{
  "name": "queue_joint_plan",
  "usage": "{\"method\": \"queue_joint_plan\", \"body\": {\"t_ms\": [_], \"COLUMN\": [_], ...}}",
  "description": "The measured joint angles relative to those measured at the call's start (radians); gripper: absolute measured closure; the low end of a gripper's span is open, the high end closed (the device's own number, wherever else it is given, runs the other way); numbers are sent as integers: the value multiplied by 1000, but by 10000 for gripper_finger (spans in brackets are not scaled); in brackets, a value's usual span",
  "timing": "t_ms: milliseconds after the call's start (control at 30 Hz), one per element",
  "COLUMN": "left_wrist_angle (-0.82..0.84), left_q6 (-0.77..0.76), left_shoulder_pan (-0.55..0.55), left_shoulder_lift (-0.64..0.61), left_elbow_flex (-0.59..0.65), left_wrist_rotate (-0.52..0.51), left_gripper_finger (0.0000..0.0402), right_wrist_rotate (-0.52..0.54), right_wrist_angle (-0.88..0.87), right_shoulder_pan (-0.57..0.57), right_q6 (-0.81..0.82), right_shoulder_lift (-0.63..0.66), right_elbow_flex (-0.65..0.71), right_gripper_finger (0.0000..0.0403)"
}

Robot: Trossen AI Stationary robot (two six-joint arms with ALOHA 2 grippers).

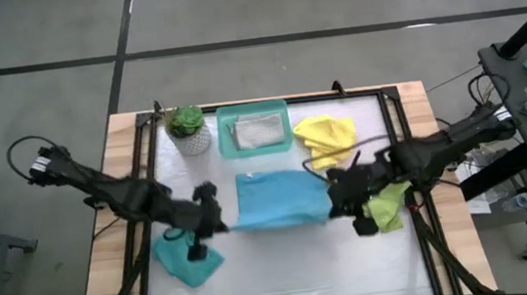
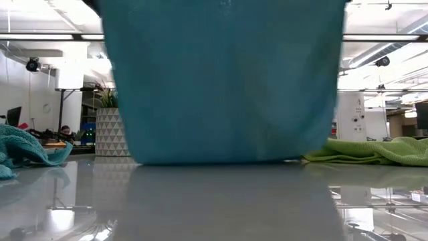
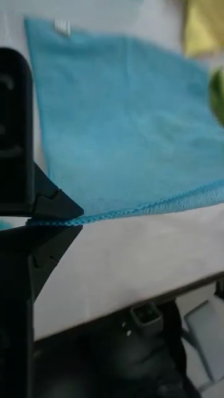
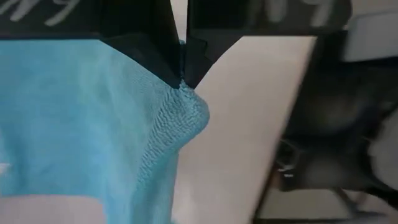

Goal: Fold microfiber towels
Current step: Fold the blue microfiber cloth

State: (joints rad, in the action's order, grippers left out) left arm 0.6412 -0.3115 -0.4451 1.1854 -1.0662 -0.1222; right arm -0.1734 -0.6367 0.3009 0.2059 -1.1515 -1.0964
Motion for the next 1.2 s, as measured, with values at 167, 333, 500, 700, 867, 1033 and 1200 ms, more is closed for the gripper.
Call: {"method": "queue_joint_plan", "body": {"t_ms": [167,333,500,700,867,1033,1200], "left_wrist_angle": [-80,-123,-132,-130,-100,10,21], "left_q6": [-119,-183,-206,-209,-203,-205,-185], "left_shoulder_pan": [-51,-61,-57,-29,17,53,85], "left_shoulder_lift": [112,216,294,337,338,337,337], "left_elbow_flex": [15,16,18,28,51,61,62], "left_wrist_rotate": [6,11,0,-133,-274,-420,-406], "left_gripper_finger": [401,401,401,401,401,401,401], "right_wrist_rotate": [-43,-45,92,270,618,631,586], "right_wrist_angle": [163,239,266,259,242,222,222], "right_shoulder_pan": [46,55,53,23,22,6,4], "right_q6": [96,117,8,-48,-66,-75,-75], "right_shoulder_lift": [-8,-18,-46,-76,-76,-87,-119], "right_elbow_flex": [132,194,231,250,251,254,255], "right_gripper_finger": [394,394,394,394,394,394,394]}}
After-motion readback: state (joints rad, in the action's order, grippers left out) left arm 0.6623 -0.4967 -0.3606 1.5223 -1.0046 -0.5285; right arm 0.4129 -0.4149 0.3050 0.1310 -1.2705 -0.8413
